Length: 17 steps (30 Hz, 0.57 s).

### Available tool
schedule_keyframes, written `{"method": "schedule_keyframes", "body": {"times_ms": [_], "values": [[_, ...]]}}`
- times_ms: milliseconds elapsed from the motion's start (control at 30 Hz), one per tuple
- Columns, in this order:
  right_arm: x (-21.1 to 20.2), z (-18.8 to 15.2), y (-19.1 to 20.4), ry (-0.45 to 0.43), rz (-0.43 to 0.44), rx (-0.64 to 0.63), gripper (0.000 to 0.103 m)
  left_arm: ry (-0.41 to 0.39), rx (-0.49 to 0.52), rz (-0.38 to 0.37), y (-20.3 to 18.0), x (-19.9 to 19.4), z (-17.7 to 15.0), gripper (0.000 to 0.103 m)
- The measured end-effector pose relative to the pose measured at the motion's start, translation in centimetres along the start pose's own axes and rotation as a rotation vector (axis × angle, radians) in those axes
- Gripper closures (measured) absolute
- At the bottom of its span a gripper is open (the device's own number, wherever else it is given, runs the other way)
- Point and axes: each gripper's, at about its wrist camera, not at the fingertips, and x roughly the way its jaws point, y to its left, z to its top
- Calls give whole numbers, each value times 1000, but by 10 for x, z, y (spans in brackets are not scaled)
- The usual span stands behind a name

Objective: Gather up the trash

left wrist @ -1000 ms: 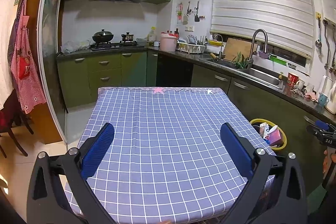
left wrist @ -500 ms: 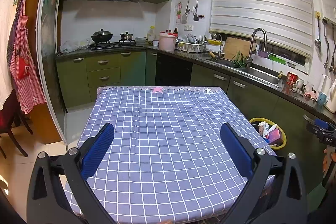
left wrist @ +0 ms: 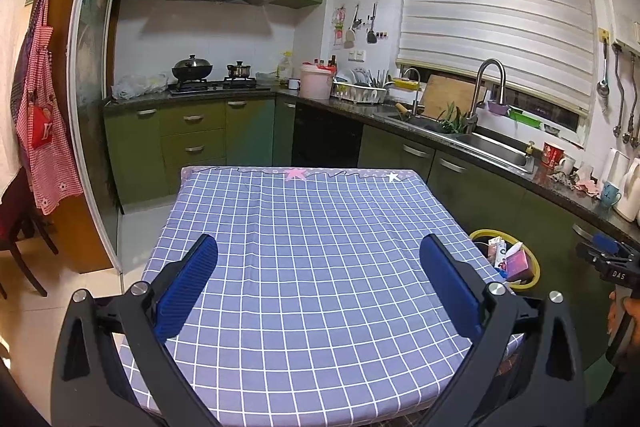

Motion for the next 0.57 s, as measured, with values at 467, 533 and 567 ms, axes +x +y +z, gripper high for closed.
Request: {"method": "schedule_keyframes", "body": {"times_ms": [467,533,567], "values": [[2,-3,0,6,-1,4,5,30,40,13,-4,10,2,7],[5,-4,-1,9,-1,3,5,43,38,6,-3,14,3,7],[6,-5,-1,12,-2,2,5,48,38,6,-2,16,4,7]]}}
